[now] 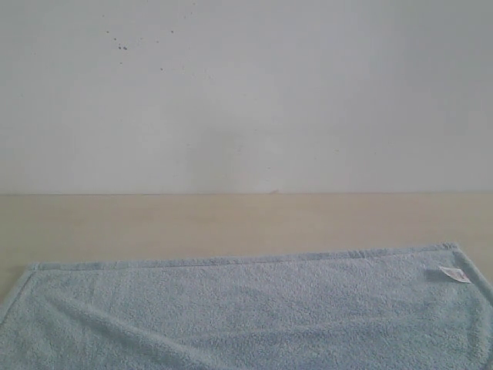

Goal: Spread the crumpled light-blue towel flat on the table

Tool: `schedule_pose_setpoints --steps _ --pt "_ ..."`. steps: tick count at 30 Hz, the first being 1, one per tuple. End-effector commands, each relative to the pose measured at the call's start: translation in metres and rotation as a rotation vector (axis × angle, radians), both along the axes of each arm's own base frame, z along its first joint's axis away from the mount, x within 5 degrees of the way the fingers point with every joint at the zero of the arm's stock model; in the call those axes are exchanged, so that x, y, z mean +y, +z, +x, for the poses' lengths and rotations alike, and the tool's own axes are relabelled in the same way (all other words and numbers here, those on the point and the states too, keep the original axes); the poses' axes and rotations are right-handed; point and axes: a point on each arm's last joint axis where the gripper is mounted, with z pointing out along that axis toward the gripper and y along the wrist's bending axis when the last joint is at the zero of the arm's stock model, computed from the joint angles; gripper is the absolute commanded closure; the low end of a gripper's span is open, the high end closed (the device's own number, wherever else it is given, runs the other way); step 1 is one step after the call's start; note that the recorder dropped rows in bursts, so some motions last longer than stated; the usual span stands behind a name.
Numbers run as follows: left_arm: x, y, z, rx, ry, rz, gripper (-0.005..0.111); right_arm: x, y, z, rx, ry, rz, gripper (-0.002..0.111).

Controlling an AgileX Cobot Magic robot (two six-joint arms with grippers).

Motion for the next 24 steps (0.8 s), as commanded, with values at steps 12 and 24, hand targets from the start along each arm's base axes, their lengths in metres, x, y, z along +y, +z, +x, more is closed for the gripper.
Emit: schedule_pose_setpoints --steps 12,24 --pt "-0.0027 0.0033 0.0031 -0.217 -0.052 0.202 0.103 0.0001 -0.0002 -0.0003 0.001 0.003 -0.008 0.108" --pt "-0.0029 0.0032 0.003 -0.241 -0.064 0.292 0.103 0.0001 -0.0002 -0.0003 0.001 0.002 -0.006 0.108"
